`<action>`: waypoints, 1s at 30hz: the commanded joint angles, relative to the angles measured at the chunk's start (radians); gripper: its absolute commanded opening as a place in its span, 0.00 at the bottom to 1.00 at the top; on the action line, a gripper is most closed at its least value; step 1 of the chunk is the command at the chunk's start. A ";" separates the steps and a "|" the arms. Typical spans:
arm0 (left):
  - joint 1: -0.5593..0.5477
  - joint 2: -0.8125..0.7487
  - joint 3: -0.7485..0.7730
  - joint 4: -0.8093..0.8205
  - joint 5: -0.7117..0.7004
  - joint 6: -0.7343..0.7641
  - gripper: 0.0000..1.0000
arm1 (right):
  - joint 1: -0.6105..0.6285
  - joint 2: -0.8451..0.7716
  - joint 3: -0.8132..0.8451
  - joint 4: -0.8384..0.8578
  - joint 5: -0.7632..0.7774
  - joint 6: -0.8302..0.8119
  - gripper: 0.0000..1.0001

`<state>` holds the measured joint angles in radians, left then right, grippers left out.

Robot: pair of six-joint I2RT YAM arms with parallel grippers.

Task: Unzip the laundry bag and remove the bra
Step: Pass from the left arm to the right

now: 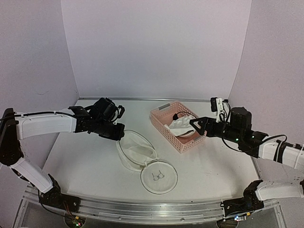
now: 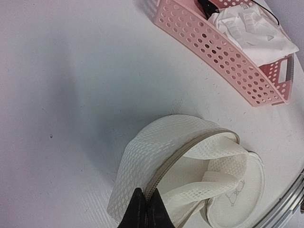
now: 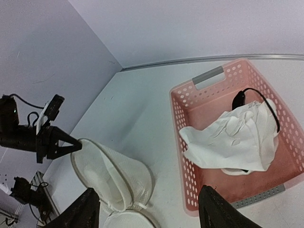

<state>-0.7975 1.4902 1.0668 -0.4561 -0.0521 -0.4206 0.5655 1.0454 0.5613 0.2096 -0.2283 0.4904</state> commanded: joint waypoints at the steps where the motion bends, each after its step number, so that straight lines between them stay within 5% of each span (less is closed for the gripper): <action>1: 0.004 -0.010 0.052 0.007 0.011 -0.006 0.00 | -0.002 0.020 0.006 -0.097 -0.255 -0.055 0.71; 4: 0.003 -0.027 0.042 0.009 0.011 0.010 0.00 | 0.009 0.068 0.000 -0.108 -0.366 -0.080 0.69; 11: 0.003 -0.103 -0.015 0.036 0.004 0.068 0.00 | 0.159 0.143 0.006 -0.109 -0.274 -0.199 0.68; 30: 0.003 -0.194 -0.070 0.037 -0.019 0.097 0.00 | 0.268 0.712 0.388 -0.068 -0.209 -0.522 0.65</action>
<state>-0.7975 1.3483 1.0061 -0.4519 -0.0498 -0.3374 0.8303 1.6951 0.8616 0.0959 -0.4332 0.0551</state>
